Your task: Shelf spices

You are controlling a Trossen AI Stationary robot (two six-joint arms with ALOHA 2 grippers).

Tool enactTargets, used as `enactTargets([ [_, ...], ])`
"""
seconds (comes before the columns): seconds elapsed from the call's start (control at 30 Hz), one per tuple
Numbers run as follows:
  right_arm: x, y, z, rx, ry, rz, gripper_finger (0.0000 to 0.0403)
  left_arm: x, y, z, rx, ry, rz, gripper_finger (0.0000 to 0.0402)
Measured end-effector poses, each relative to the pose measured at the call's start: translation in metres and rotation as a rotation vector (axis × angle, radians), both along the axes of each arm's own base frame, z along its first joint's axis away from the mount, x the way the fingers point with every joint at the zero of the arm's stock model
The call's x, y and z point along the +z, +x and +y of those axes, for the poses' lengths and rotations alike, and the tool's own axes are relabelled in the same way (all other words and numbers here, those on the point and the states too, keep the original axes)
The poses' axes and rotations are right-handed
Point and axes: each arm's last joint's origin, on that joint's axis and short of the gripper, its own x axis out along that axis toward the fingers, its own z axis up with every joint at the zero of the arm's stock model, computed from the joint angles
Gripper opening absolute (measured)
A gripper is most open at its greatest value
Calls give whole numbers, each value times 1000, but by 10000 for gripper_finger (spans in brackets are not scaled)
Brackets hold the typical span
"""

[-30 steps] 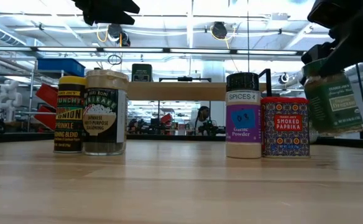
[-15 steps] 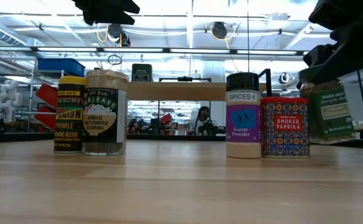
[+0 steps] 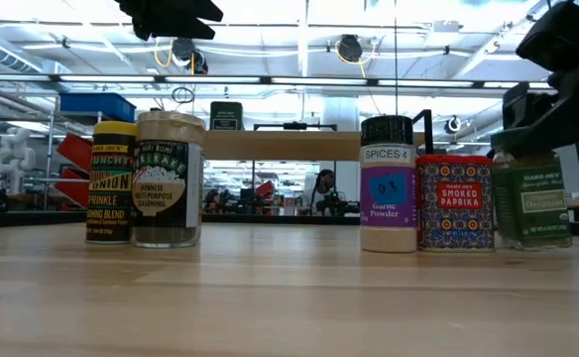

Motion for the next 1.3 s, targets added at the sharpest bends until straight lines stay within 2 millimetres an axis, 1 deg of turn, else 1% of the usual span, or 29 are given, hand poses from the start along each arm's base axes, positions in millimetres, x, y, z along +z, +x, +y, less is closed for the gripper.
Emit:
enactTargets([
  [0.1,-2,-3,-2,4,24,-39,196,1,0,0,-1,2,-5,256],
  [0.2,-4,-4,-3,3,26,-42,196,1,0,0,-1,0,-9,256],
  [0.37,-1,-2,-1,12,37,-75,196,1,0,0,-1,1,-9,256],
  [1.2,-9,7,5,22,33,-71,197,2,1,0,-1,-3,-18,256],
  [1.3,-9,7,5,24,32,-71,204,2,1,0,-1,-3,-18,256],
])
